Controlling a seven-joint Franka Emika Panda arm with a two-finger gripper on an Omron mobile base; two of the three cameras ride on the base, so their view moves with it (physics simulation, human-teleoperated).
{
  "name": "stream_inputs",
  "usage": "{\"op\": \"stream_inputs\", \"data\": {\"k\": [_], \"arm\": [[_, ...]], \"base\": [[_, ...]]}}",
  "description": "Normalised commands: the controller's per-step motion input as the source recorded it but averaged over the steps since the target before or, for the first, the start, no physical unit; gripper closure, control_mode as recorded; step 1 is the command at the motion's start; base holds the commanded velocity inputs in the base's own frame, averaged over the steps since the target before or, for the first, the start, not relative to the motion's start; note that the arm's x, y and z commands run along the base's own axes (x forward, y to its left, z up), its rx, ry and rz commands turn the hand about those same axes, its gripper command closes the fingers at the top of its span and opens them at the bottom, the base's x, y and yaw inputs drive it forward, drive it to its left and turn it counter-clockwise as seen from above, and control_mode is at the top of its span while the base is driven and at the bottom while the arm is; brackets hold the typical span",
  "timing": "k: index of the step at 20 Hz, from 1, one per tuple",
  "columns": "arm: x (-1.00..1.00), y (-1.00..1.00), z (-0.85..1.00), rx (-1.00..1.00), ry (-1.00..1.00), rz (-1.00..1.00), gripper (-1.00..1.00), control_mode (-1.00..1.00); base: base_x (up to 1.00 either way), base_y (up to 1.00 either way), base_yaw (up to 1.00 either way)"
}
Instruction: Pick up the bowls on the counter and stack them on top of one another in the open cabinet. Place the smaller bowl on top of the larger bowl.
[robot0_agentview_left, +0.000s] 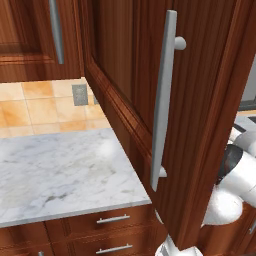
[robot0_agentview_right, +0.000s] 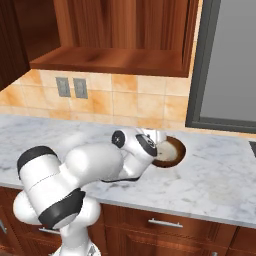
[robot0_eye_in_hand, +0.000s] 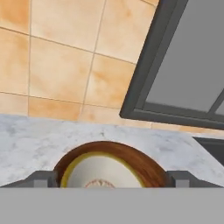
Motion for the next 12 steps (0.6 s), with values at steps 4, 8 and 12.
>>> {"op": "stream_inputs", "data": {"k": [4,8,12], "arm": [[-0.23,0.44,0.83,0.03,0.0,0.05,-1.0,-1.0],[-0.06,0.36,1.0,0.0,0.0,0.06,-1.0,-1.0],[-0.14,0.21,1.0,0.0,0.02,0.04,-1.0,-1.0]], "base": [[0.0,0.0,0.0],[0.0,0.0,0.0],[0.0,0.0,0.0]]}}
